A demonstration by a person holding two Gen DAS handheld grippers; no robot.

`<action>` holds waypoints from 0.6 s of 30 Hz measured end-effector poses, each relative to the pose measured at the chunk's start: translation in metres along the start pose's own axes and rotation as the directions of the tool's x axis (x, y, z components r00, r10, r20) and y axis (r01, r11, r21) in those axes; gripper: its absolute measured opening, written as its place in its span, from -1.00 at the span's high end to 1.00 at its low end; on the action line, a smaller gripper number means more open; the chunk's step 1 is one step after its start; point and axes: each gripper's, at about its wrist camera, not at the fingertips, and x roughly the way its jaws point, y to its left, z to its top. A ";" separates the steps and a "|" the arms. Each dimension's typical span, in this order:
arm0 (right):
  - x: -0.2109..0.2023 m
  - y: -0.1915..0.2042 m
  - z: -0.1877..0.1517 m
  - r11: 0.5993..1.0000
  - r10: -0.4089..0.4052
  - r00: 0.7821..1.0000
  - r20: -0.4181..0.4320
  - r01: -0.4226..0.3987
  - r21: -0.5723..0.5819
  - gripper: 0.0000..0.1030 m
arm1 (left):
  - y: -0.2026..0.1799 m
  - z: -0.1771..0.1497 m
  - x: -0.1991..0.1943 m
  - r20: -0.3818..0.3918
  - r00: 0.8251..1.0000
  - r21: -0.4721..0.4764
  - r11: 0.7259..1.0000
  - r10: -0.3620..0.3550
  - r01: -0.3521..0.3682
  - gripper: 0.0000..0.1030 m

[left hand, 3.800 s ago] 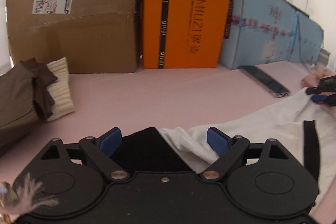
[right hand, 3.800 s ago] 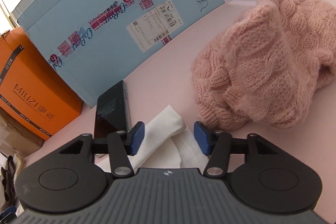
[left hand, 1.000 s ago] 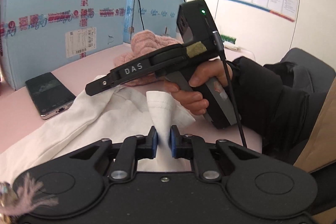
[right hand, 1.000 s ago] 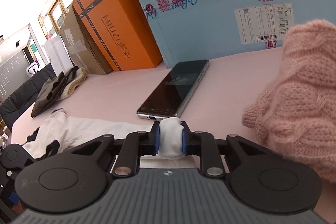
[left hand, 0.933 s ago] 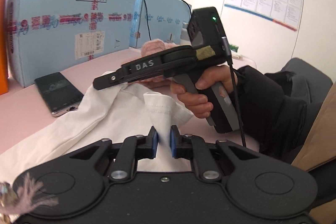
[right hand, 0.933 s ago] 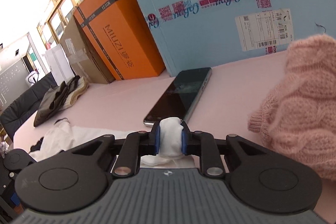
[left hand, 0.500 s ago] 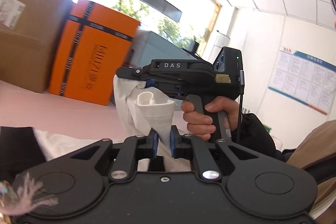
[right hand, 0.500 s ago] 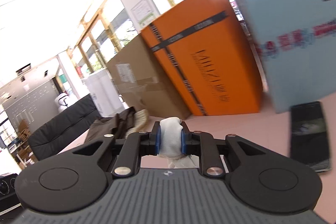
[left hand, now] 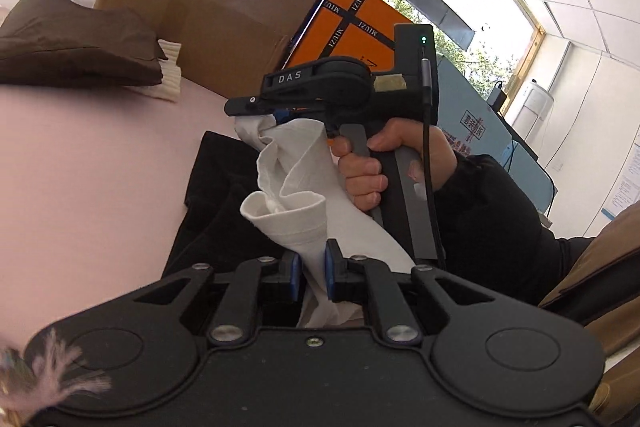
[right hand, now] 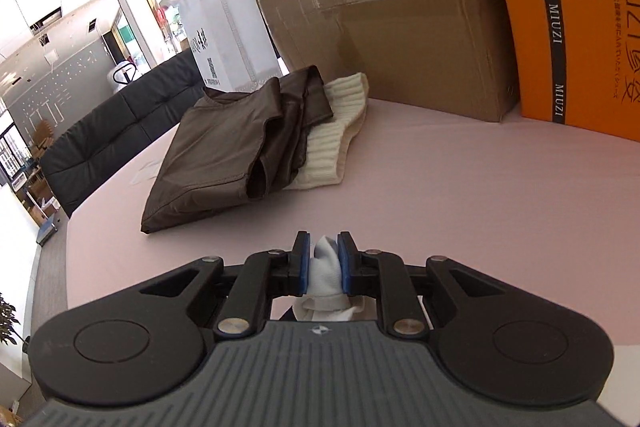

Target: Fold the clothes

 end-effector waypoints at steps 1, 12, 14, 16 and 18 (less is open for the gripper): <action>0.003 0.000 0.000 1.000 -0.007 1.000 0.011 0.007 0.004 0.70 | 0.002 0.000 0.000 0.001 1.000 -0.004 1.000 -0.004 0.004 0.67; -0.046 -0.019 0.017 0.969 0.186 0.961 0.204 -0.213 0.122 -0.70 | 0.008 0.023 -0.011 0.178 0.982 -0.044 0.998 0.060 -0.053 -1.00; -0.067 -0.030 0.019 0.956 0.209 0.945 0.251 -0.251 0.151 -0.70 | 0.009 0.032 0.002 0.151 0.985 -0.038 0.997 0.078 -0.073 -1.00; -0.090 -0.041 0.015 0.960 0.175 0.942 0.285 -0.228 0.163 -0.70 | 0.006 0.037 0.013 0.115 0.990 0.003 0.996 0.085 -0.086 -1.00; -0.112 -0.058 0.004 0.969 0.141 0.944 0.297 -0.193 0.152 -0.71 | 0.003 0.042 0.021 0.091 0.994 0.053 0.996 0.067 -0.072 -1.00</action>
